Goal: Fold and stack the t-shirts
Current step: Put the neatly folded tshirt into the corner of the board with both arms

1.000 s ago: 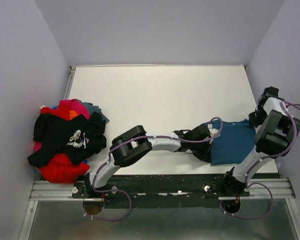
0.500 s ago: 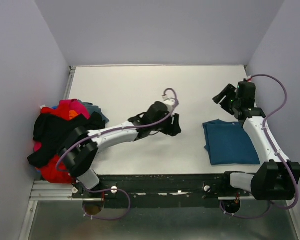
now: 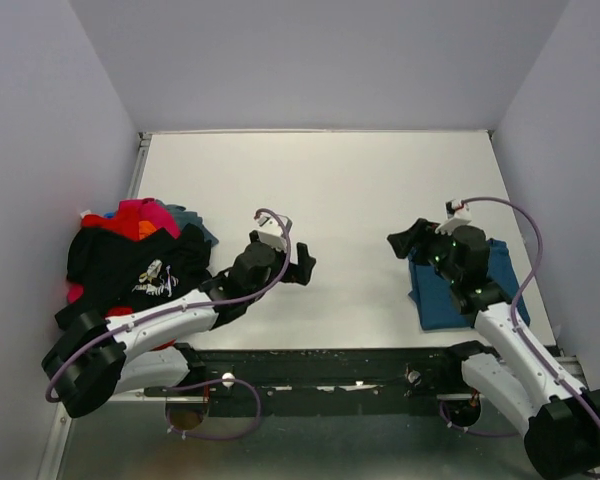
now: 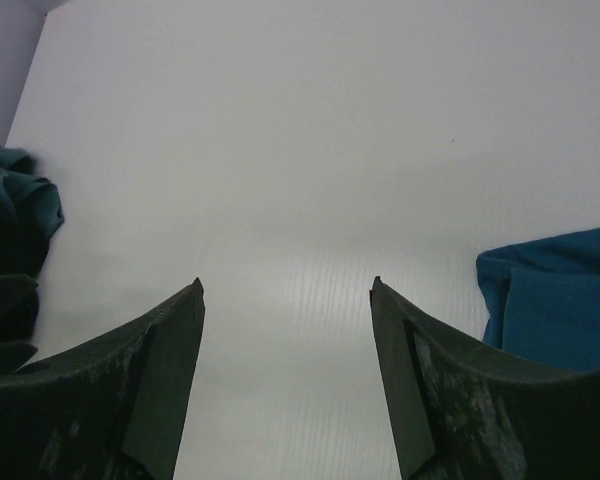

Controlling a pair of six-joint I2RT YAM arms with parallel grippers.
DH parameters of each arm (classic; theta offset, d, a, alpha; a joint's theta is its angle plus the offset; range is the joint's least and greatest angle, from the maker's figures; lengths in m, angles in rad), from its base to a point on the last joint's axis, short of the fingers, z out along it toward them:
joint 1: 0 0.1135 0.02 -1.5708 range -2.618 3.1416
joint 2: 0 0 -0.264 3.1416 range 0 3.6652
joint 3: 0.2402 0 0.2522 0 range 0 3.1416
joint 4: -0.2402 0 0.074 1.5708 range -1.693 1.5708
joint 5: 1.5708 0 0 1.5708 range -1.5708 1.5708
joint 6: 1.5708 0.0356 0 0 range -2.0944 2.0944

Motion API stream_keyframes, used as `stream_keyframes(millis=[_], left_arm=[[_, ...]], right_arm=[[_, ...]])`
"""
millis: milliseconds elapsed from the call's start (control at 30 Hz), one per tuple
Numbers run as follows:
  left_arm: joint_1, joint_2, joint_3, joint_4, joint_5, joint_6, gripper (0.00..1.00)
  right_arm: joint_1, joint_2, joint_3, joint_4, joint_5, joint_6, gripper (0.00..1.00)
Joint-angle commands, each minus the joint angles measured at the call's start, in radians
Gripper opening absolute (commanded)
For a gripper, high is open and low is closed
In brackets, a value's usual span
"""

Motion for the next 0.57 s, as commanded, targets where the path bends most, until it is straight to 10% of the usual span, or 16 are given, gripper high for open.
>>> stream_keyframes(millis=[0,533], left_arm=[[-0.003,-0.045,-0.075,0.123,-0.094,0.087,0.99],[-0.003,-0.124,-0.119,0.144,-0.110,0.095,0.98]], right_arm=[[0.006,-0.050,-0.142,0.231,-0.044,-0.001,0.75],[0.006,-0.064,-0.157,0.254,-0.105,0.030,0.73]])
